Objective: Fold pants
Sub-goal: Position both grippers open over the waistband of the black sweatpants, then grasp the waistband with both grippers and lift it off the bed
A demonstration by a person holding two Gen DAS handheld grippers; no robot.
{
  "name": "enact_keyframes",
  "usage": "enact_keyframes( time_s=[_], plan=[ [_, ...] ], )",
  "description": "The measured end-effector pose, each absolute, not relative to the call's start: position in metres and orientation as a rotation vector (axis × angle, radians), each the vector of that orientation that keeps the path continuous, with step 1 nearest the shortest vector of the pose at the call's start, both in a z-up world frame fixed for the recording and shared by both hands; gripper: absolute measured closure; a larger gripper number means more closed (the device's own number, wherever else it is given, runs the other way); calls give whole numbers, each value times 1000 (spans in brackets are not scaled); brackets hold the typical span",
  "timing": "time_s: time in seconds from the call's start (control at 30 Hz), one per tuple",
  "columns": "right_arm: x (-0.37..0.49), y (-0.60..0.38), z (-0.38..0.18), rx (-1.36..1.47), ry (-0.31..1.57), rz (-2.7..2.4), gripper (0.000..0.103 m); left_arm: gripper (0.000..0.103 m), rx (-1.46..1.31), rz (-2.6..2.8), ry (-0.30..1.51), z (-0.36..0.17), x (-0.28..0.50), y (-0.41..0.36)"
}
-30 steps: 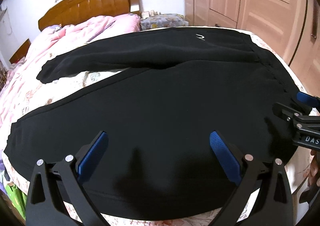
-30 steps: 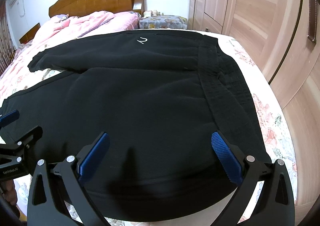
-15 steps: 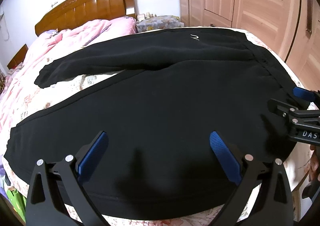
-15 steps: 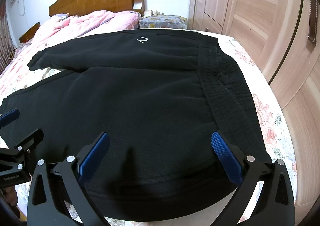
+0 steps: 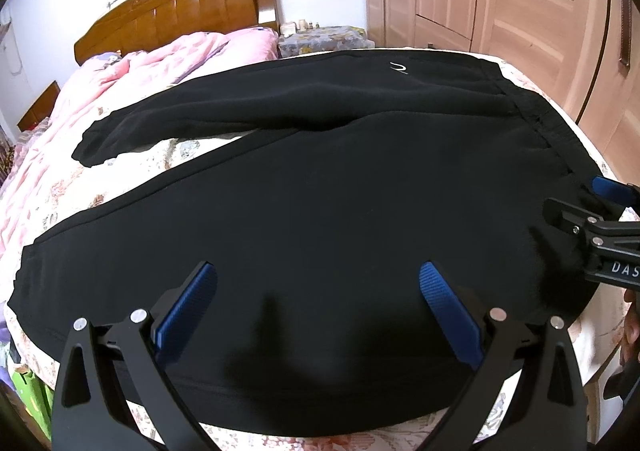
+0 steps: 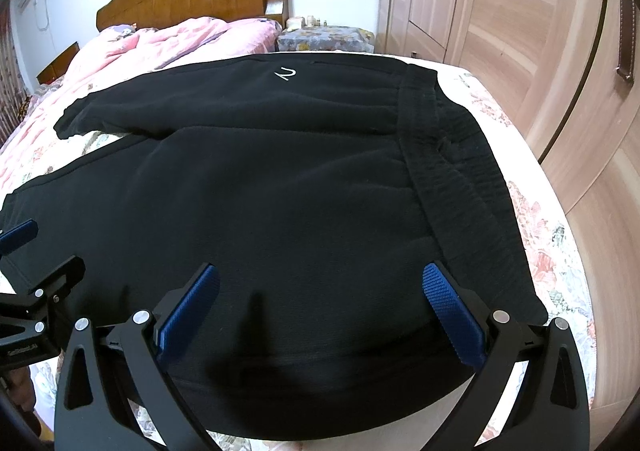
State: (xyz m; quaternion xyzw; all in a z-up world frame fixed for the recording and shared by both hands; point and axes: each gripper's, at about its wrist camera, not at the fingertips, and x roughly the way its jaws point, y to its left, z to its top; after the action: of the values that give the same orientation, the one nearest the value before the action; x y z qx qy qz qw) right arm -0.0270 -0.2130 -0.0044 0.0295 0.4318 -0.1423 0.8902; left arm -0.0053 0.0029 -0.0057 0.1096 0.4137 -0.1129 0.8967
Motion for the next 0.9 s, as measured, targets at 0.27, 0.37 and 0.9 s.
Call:
enact_keyframes(
  time_s=[0.27, 0.37, 0.9],
  plan=[
    [-27, -212, -6, 62, 899, -297, 4, 2, 231, -228, 864, -9, -4, 3],
    [-27, -212, -7, 63, 901, -296, 4, 2, 232, -227, 863, -9, -3, 3],
    [12, -240, 31, -7, 863, -145, 4, 1, 231, -214, 805, 29, 56, 18]
  ],
)
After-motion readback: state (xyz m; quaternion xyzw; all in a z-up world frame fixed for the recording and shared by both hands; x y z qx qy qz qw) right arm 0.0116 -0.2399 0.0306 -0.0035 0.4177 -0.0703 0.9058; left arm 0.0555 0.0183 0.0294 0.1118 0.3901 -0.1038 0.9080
